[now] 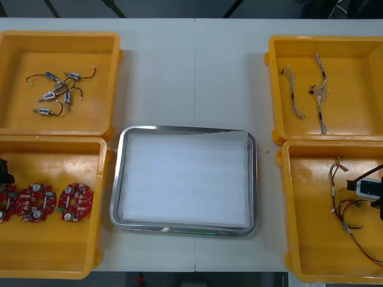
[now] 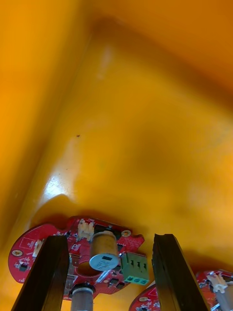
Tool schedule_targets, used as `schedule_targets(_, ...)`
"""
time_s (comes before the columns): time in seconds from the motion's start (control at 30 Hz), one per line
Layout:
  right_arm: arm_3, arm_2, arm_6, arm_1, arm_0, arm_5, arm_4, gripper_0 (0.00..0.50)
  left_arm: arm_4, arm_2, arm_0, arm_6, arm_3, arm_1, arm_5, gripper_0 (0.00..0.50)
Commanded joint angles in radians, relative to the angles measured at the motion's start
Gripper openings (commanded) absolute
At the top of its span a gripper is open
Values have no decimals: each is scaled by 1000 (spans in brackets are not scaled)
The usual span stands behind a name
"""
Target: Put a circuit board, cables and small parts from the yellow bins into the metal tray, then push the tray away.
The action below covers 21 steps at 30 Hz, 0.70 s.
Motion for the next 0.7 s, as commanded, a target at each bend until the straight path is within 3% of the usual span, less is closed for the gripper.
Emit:
schedule_targets(0.03,-68,-136,20,-1,-4,110,-27,0,-8,-5,32,64,4,40,-12,500)
schedule_targets(0.2,-85,-280,9,53,-12,292,-119,0,-7,-5,34,64,4,35,-12,500)
schedule_targets(0.4,-87,-361,-3,82,-60,450,-174,0,-7,-5,34,64,4,31,-12,500)
schedule_targets(0.53,-90,-397,-83,91,-121,578,-223,0,-2,-5,35,64,4,29,-12,442)
schedule_targets(0.7,-122,-398,-211,91,-196,699,-257,0,-1,-5,38,64,4,24,-10,437)
